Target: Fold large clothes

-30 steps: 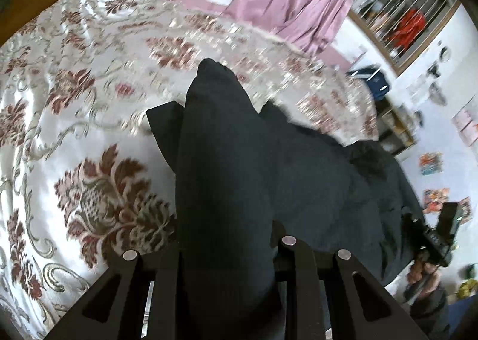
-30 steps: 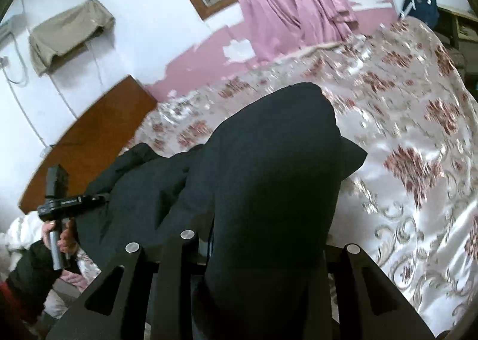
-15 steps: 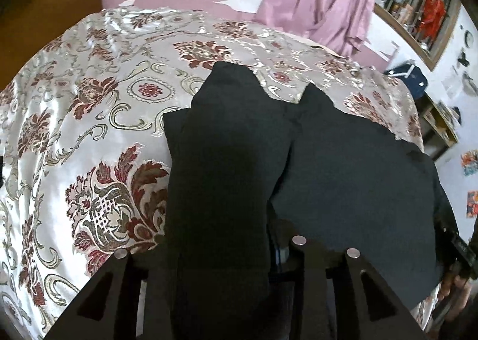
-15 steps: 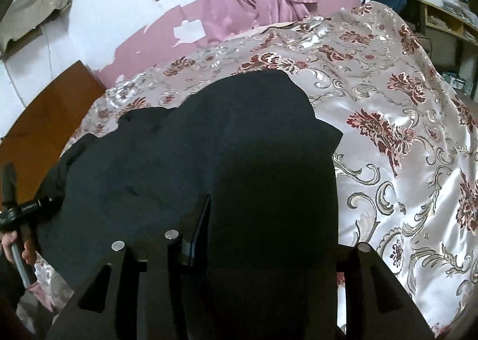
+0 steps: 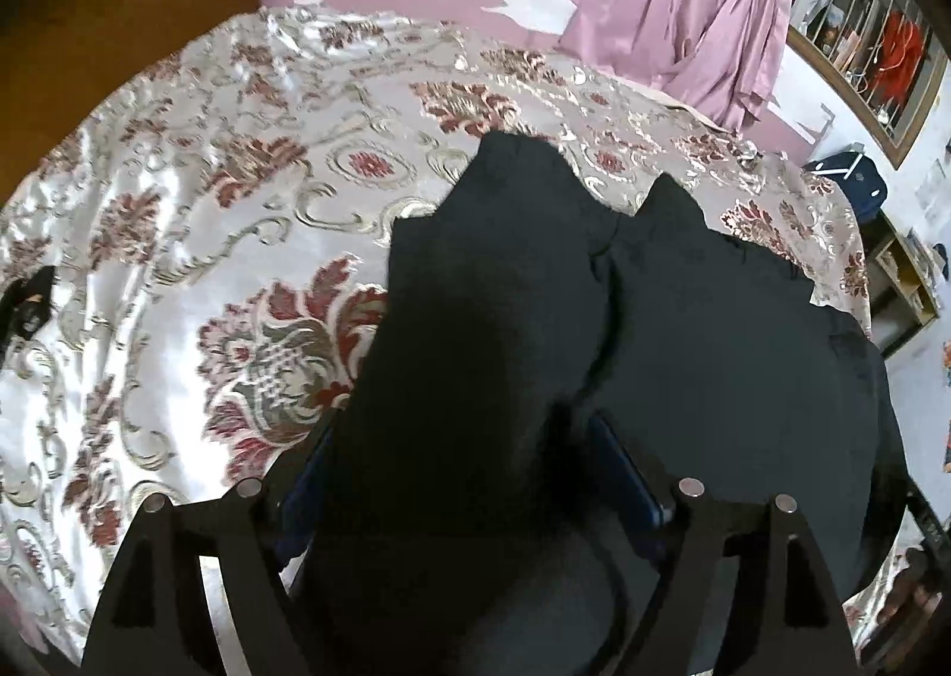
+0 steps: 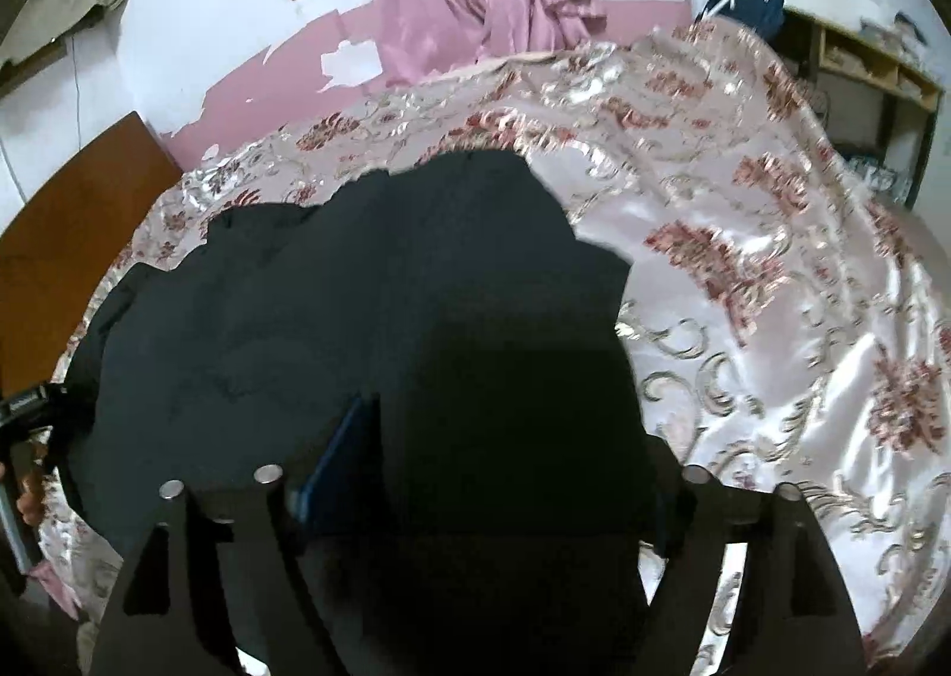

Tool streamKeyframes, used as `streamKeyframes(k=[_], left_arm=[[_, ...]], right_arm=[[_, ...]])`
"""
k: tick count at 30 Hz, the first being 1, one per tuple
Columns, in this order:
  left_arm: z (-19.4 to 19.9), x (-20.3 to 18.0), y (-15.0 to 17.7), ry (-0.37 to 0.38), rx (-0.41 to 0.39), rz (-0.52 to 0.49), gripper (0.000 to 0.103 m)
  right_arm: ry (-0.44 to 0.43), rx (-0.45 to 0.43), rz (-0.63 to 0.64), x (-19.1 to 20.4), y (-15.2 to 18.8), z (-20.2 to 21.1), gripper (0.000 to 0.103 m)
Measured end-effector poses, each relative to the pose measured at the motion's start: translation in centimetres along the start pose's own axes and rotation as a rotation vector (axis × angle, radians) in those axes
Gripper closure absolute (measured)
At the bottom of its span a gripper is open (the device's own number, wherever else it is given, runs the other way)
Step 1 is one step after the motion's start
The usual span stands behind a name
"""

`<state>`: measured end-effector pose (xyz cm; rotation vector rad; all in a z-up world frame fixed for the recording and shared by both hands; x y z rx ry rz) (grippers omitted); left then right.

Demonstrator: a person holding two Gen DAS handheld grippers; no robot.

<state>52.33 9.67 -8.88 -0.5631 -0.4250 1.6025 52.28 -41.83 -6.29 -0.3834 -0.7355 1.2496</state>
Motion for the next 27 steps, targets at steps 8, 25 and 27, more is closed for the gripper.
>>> streamKeyframes(k=[8, 25, 27], left_arm=[[7.6, -1.8, -0.1, -0.018, -0.198, -0.045, 0.003], [21.3, -6.6, 7.7, -0.018, -0.525, -0.191, 0.0], [22.5, -7.0, 9.0, -0.021, -0.556, -0.211, 0.0]], right_arm=[[-0.004, -0.149, 0.082, 2.1, -1.0, 6.5, 0.007], [-0.049, -0.468, 0.247, 9.8, 5.3, 21.0, 0.002], [-0.063, -0.483, 0.244, 10.3, 6.4, 22.1, 0.002]])
Point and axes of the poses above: each gripper's, at about its wrist camera, not at the fingertips, and z roughly against the way its jaws point, x to its left, y to its underside, the point moved 10 cm from there along -z, roughly the way its jaws point, and after that the axes turned 9 degrees about -z, right-handed, at the moved point
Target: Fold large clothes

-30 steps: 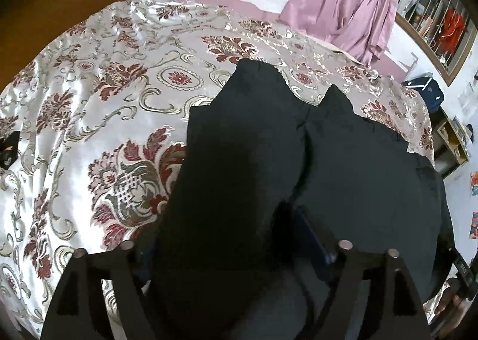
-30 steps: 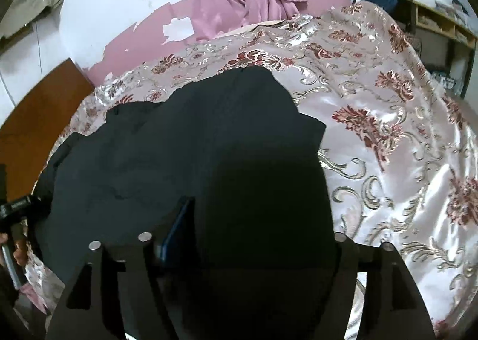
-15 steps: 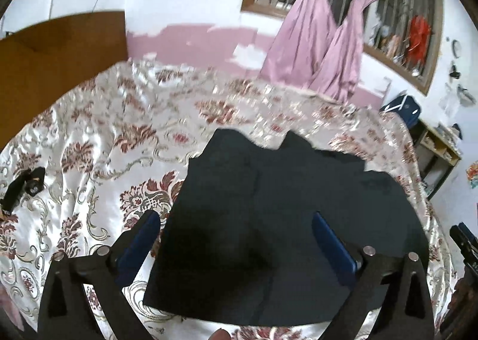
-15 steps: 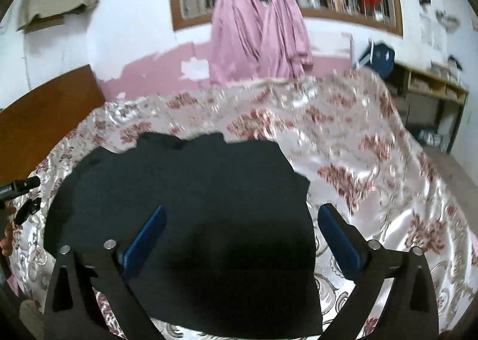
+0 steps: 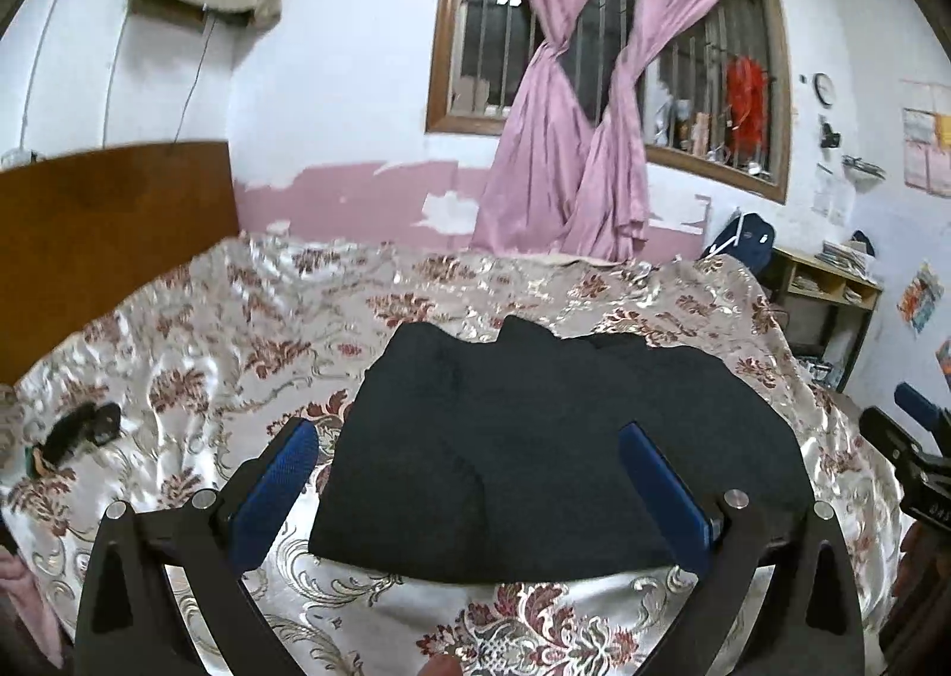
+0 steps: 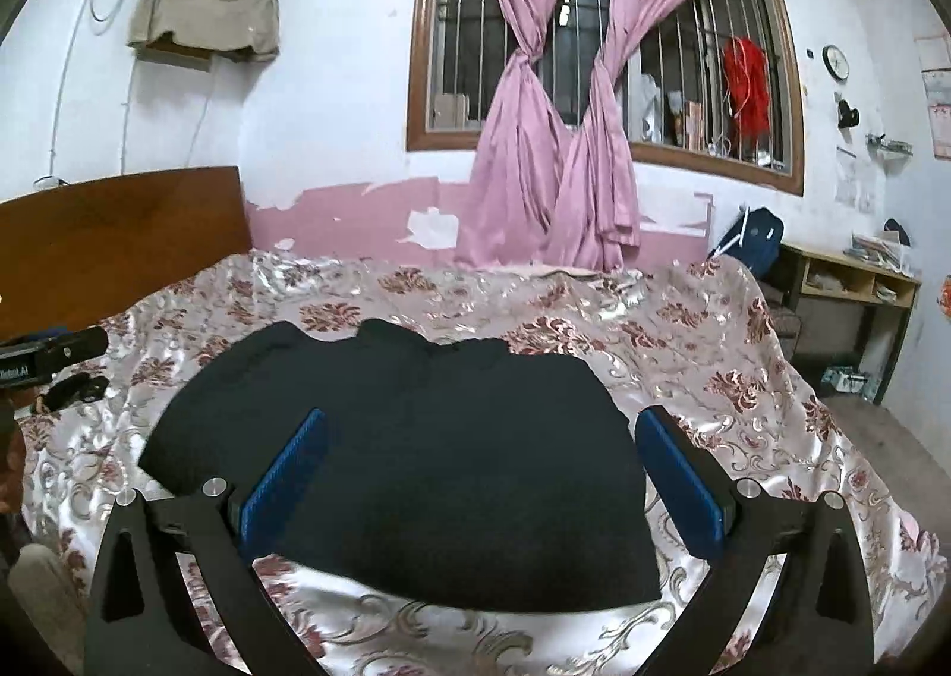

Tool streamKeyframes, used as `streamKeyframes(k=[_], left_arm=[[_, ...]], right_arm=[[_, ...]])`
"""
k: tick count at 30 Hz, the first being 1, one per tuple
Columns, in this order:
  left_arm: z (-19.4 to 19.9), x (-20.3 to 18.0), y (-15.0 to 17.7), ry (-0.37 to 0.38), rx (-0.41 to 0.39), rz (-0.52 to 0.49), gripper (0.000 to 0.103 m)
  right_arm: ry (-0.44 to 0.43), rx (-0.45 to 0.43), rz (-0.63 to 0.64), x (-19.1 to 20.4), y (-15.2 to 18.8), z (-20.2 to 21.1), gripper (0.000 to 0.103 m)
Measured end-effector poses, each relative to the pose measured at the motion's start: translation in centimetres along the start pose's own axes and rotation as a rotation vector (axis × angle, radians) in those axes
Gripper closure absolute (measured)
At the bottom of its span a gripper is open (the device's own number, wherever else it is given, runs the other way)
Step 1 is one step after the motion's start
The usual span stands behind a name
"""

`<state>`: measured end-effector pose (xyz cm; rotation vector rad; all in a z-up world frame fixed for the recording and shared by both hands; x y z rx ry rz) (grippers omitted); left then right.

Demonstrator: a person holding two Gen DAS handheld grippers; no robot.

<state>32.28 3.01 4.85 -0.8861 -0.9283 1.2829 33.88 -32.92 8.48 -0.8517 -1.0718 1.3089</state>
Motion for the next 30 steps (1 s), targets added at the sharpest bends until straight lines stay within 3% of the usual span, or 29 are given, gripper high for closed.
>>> streamKeyframes(k=[13, 24, 30], left_arm=[[6.5, -1.2, 2.8, -0.059, -0.103, -0.076, 0.0], [7.6, -1.6, 7.2, -0.073, -0.094, -0.069, 0.0], [6.9, -1.9, 9.4, -0.074, -0.046, -0.093, 0.0]], right_arm=[[-0.01, -0.085, 0.036, 3.3, 2.6, 6.3, 0.002], [-0.008, -0.087, -0.003, 3.9, 5.5, 8.1, 0.002], [-0.003, -0.075, 0.001, 3.8, 7.1, 8.0, 0.002]])
Point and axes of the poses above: each gripper's, at about its wrist camera, not at the fingertips, and z roughly against the way its jaws point, x to its left, y to its underside, the point moved 10 cm from there along -z, roughly the way its jaws point, and after that the axes turned 9 degrees about -z, right-handed, at the moved point
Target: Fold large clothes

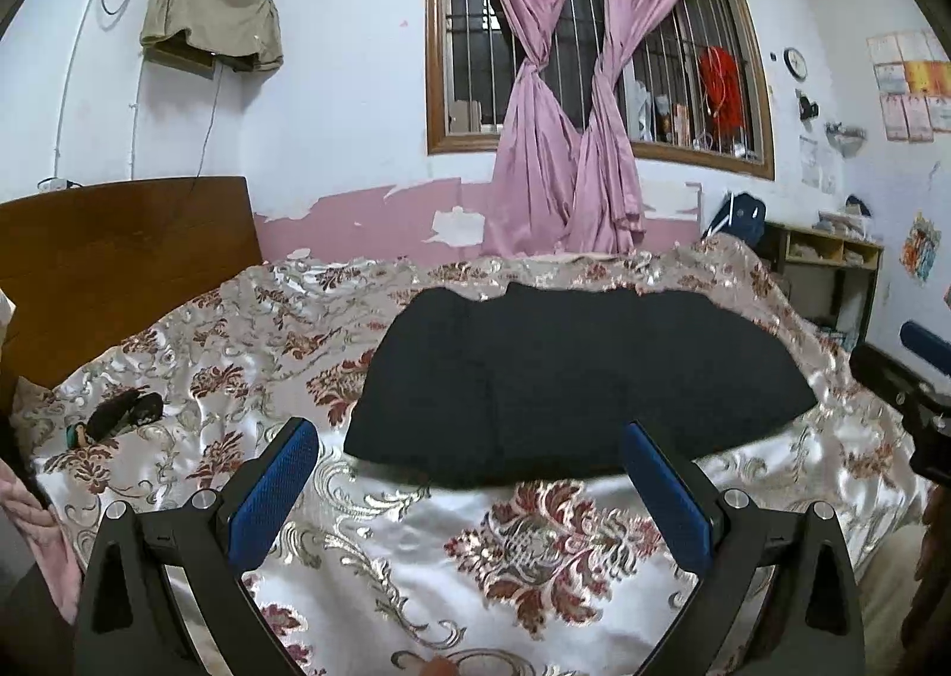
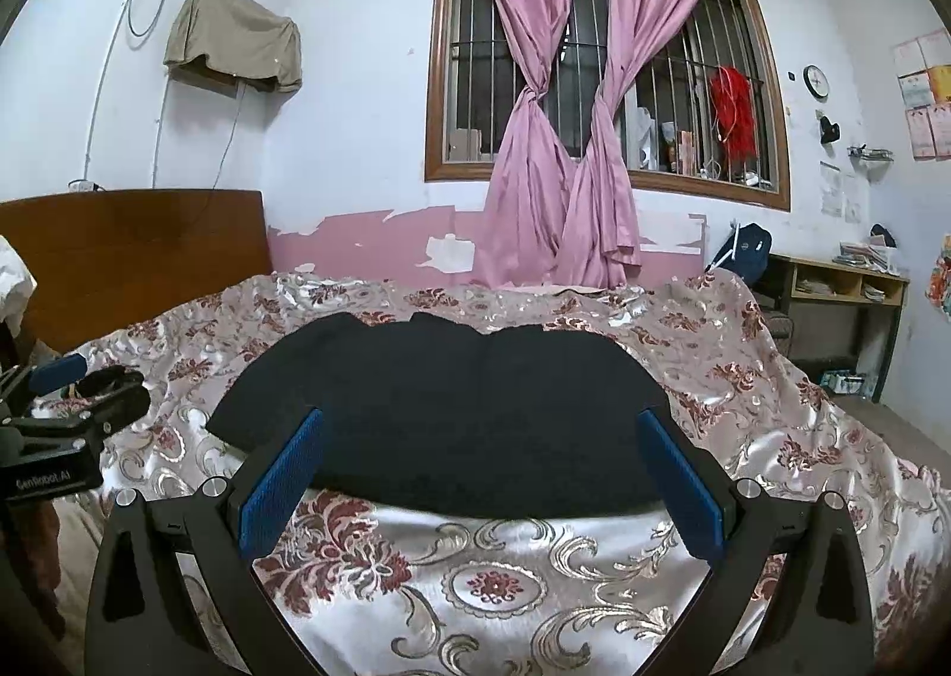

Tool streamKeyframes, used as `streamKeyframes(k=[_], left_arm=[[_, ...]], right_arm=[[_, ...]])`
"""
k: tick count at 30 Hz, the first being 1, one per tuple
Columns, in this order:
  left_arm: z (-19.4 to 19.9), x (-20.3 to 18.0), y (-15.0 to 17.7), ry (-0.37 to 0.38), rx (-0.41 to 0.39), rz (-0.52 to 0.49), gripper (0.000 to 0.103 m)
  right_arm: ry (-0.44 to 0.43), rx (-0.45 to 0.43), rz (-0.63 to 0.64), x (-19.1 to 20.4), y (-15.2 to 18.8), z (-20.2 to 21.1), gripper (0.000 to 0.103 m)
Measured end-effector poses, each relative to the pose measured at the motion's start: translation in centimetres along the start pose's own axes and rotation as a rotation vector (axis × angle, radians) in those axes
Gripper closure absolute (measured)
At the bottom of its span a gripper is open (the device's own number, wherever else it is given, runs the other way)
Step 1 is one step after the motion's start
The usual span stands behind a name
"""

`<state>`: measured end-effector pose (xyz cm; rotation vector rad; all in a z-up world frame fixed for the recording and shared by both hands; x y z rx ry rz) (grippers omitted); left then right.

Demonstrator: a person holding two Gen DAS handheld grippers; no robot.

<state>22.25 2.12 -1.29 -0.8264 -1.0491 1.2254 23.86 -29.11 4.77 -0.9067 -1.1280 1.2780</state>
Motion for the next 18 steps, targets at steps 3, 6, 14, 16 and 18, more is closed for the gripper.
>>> streamKeyframes(k=[3, 6, 14, 16, 18], left_arm=[[-0.5, -0.2, 0.7, 0.008, 0.024, -0.002, 0.0], [-0.9, -0.5, 1.3, 0.018, 0.043, 0.0, 0.0], [-1.5, -1.0, 2.4, 0.019, 0.066, -0.011, 0.0], [-1.7, -1.0, 2.7, 0.02, 0.078, -0.008, 0.0], [-1.9, -1.0, 2.9, 0.022, 0.085, -0.005, 0.0]], right_arm=[[0.0, 0.016, 0.003, 0.0, 1.0, -0.1, 0.002], [0.0, 0.035, -0.004, -0.2, 1.9, -0.4, 0.002], [0.001, 0.064, -0.002, -0.1, 3.9, -0.9, 0.002], [0.001, 0.073, 0.0, -0.2, 4.2, -1.0, 0.002], [0.001, 0.083, 0.0, -0.2, 4.5, -1.2, 0.002]])
Point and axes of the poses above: each gripper's, at about its wrist camera, not at the fingertips, and z roughly against the way its jaws point, x to its left, y to its underside, the point moved 10 cm from there along -z, roughly the way its jaws point, and after that the axes turned 9 degrees about -z, right-handed, at the moved point
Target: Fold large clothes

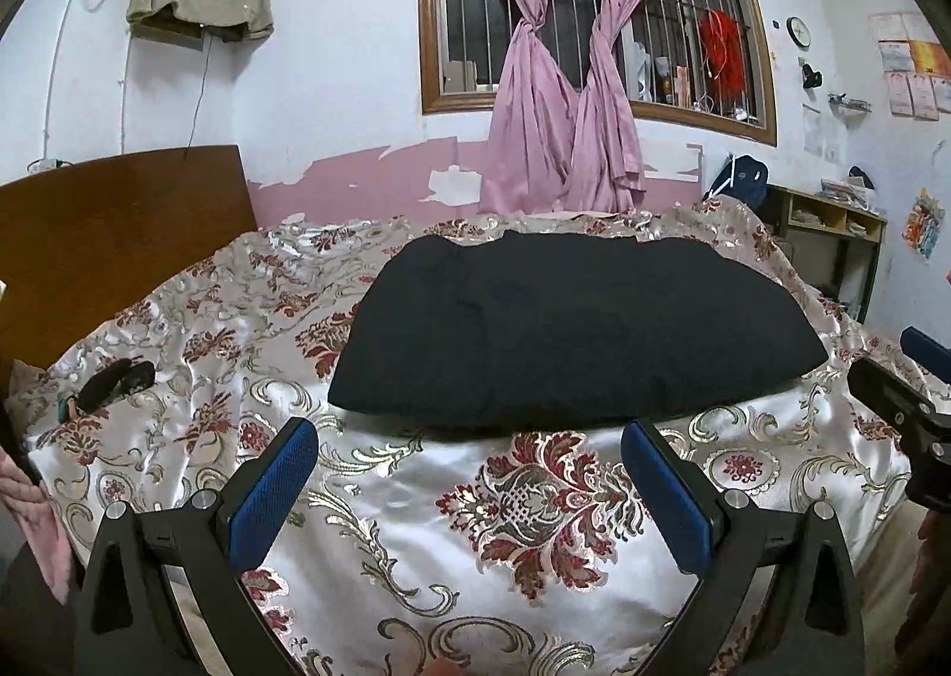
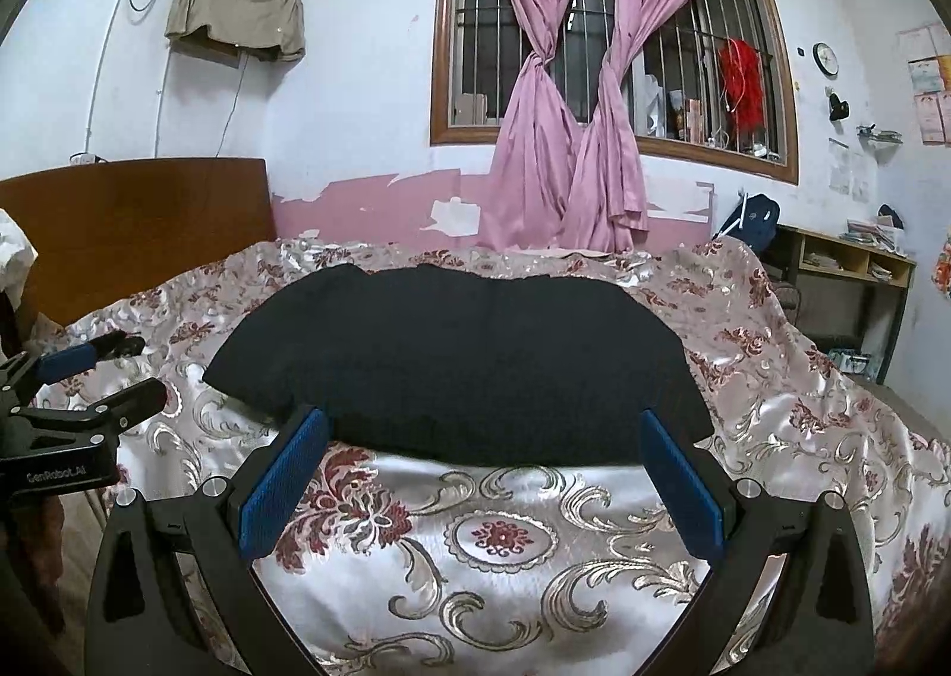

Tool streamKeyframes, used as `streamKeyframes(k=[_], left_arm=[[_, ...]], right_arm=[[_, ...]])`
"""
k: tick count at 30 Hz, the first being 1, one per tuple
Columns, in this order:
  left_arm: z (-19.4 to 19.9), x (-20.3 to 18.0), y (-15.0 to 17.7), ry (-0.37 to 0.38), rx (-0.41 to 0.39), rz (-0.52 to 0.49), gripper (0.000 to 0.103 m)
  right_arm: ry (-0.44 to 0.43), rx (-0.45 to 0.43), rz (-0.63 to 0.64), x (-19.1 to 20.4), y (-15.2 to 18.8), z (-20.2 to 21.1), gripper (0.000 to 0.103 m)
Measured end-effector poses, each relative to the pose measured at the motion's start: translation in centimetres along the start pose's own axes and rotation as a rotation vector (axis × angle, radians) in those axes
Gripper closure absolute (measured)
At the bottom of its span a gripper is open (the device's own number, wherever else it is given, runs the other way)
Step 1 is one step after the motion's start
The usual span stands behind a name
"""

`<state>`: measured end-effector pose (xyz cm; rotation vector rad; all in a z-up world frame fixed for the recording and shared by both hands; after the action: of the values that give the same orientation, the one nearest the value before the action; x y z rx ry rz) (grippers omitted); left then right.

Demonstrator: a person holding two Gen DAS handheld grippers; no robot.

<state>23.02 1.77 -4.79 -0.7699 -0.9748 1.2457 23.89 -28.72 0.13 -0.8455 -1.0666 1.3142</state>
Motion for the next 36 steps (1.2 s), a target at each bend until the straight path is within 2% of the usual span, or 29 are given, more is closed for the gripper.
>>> streamKeyframes(k=[7, 36], left_arm=[[-0.29, -0.05, 0.35, -0.002, 0.009, -0.003, 0.0], [-0.34, -0.04, 0.46, -0.003, 0.012, -0.002, 0.0]], right_arm=[[0.014, 0.031, -0.02, -0.71, 0.94, -0.58, 0.002], [0.019, 0.036, -0.027, -1.05, 1.09, -0.65, 0.002]])
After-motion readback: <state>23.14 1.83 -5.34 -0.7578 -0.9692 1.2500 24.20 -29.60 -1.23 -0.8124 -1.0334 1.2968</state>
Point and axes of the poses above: each gripper's, at about its wrist camera, not at the fingertips, and z roughly against the way its jaws point, x to its left, y to its underside, the point moved 10 cm from there along -z, roughly the way its jaws point, and after that the axes turned 9 degrees about -z, right-handed, at the moved point
